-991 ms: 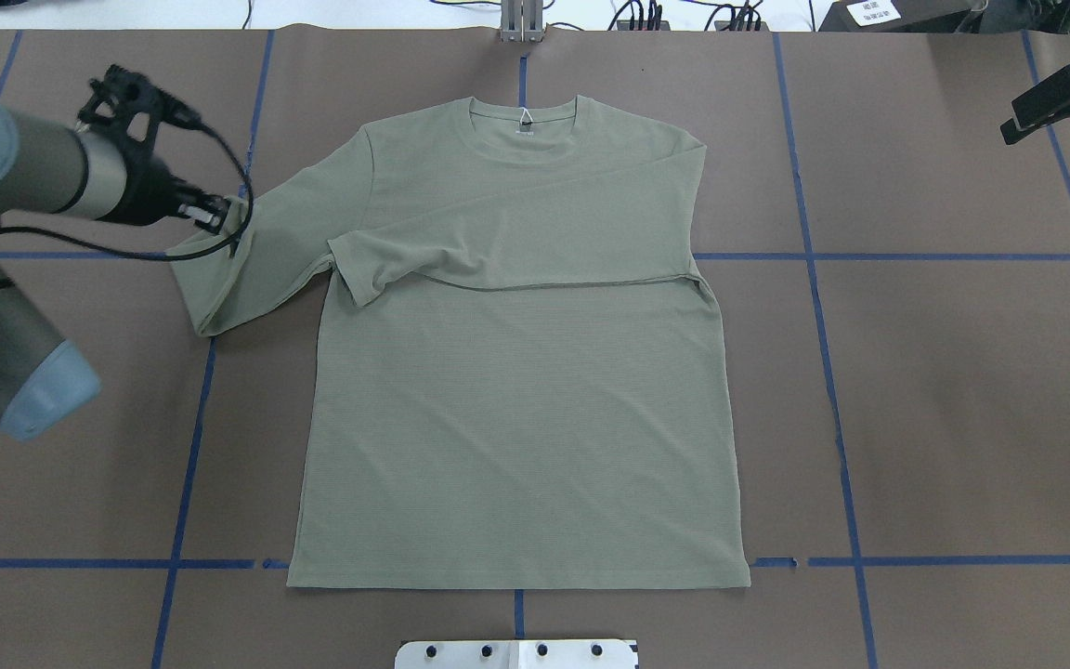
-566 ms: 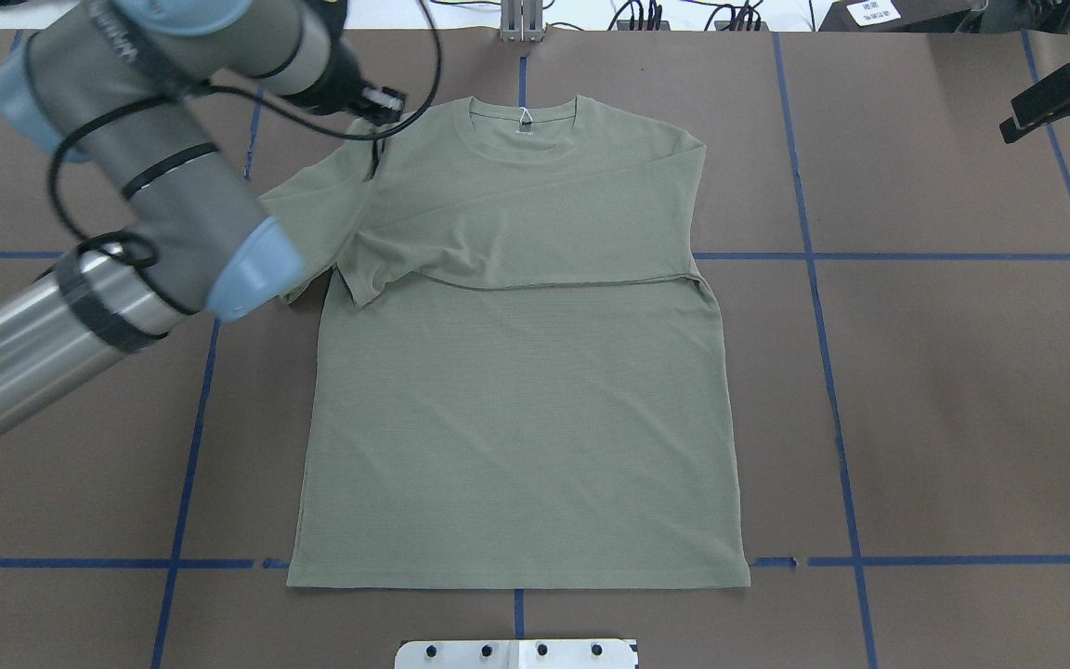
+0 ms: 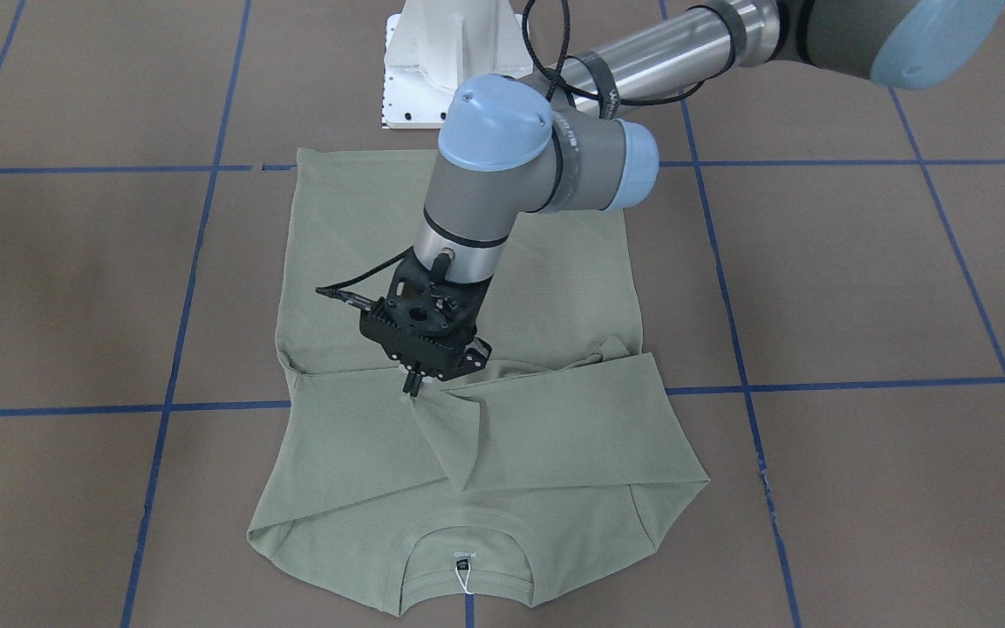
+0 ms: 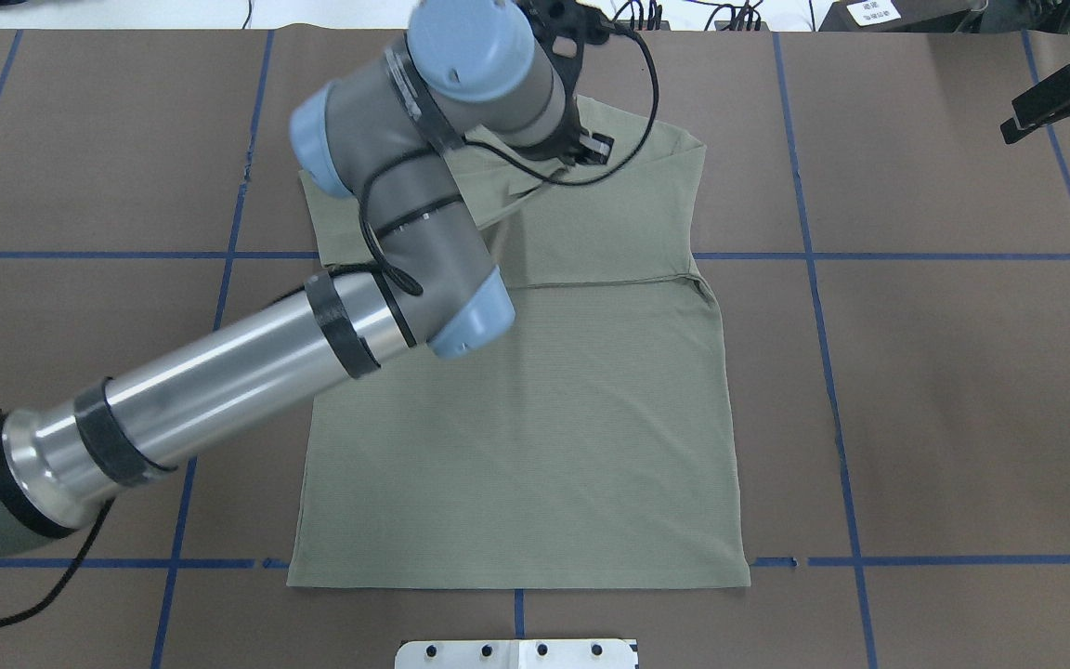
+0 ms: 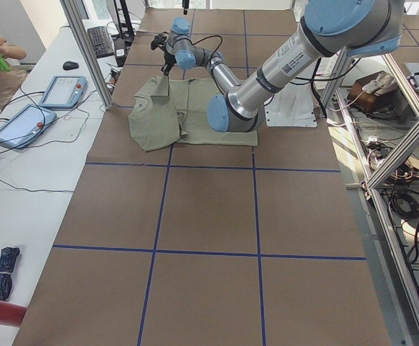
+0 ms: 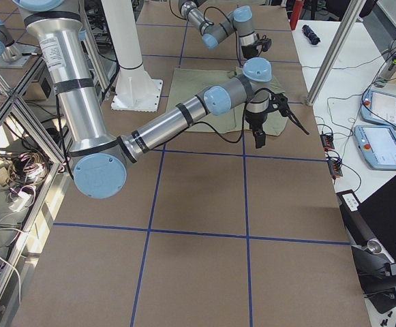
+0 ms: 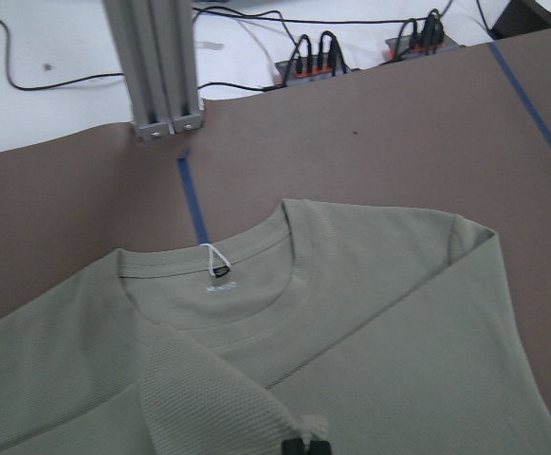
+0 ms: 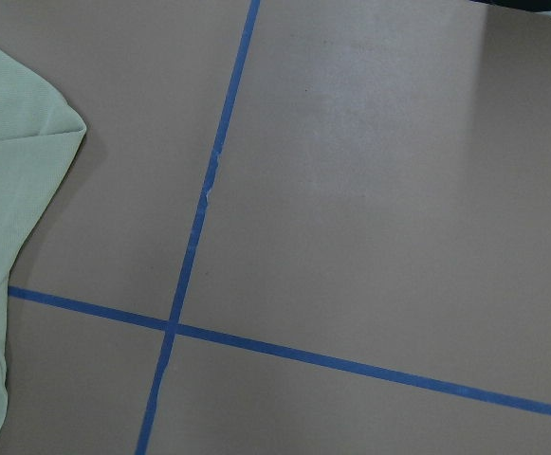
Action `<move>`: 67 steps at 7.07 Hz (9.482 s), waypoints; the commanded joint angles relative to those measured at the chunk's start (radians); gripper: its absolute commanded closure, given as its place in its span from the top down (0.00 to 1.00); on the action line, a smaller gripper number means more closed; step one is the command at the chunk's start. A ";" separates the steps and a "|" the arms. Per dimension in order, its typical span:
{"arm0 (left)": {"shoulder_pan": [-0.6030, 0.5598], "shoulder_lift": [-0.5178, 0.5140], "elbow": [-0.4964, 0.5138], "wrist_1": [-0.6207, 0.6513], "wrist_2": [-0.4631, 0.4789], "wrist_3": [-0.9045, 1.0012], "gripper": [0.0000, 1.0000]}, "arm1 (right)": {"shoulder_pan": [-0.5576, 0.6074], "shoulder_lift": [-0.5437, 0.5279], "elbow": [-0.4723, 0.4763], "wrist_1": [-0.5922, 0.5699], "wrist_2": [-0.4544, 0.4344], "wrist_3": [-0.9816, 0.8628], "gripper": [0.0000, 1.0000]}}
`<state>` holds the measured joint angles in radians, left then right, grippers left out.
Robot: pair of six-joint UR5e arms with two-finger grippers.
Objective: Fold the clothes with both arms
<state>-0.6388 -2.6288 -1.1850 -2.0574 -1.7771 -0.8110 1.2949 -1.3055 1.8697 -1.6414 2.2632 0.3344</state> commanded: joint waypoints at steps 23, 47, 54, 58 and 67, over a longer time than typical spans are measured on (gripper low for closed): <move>-0.252 0.592 -0.496 0.068 -0.298 0.526 1.00 | -0.769 0.620 -0.550 0.080 -0.790 0.568 0.77; -0.242 0.589 -0.496 0.060 -0.295 0.475 1.00 | -0.681 0.407 -0.396 0.083 -0.798 0.242 0.89; -0.029 0.740 -0.812 0.054 -0.124 -0.291 1.00 | -0.663 -0.002 0.123 0.330 -0.475 0.878 1.00; 0.328 0.924 -0.923 -0.076 0.220 -0.814 0.73 | -1.030 -0.378 0.345 0.608 -0.856 1.404 0.96; 0.625 1.141 -0.892 -0.148 0.467 -1.064 0.66 | -1.183 -0.436 0.378 0.607 -1.036 1.611 0.97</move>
<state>-0.0255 -1.4900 -2.0891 -2.2063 -1.3105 -1.8745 0.1122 -1.7418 2.2474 -1.0338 1.2282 1.9449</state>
